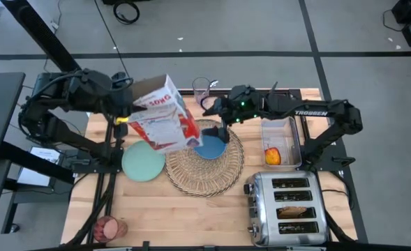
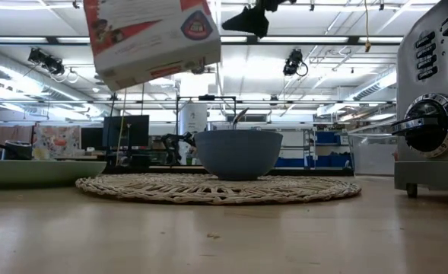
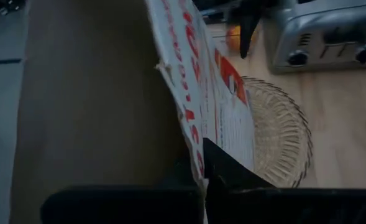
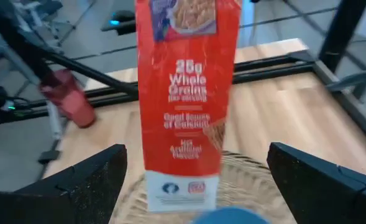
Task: Arrange a breakfast setting
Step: Pour the cereal into the bowl
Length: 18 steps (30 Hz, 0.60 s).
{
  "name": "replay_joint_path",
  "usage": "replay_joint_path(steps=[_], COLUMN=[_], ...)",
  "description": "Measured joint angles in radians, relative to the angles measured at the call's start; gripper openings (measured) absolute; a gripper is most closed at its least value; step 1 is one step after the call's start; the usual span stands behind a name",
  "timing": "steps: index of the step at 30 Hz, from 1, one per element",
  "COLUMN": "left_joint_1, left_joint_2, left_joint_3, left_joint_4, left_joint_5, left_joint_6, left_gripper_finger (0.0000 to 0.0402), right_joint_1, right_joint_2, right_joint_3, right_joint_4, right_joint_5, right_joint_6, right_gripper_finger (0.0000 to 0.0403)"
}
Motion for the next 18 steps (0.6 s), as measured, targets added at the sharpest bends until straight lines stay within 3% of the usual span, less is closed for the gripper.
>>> replay_joint_path(steps=[5, 12, 18], left_joint_1=[-0.047, -0.064, -0.065], left_joint_2=[0.000, -0.002, -0.002], left_joint_3=[0.000, 0.000, 0.000], left_joint_4=[0.050, 0.084, 0.099], left_joint_5=[-0.012, -0.013, -0.008], left_joint_6=[0.018, 0.033, 0.034], left_gripper_finger=[0.0001, 0.0001, 0.0001], right_joint_1=[0.053, 0.065, 0.063], right_joint_2=[0.025, 0.065, 0.044], right_joint_3=[-0.001, 0.000, 0.001], right_joint_4=[0.018, 0.084, 0.078], right_joint_5=[0.047, 0.229, 0.246], right_joint_6=[0.010, 0.018, -0.001], right_gripper_finger=[0.0390, 0.0390, 0.0389])
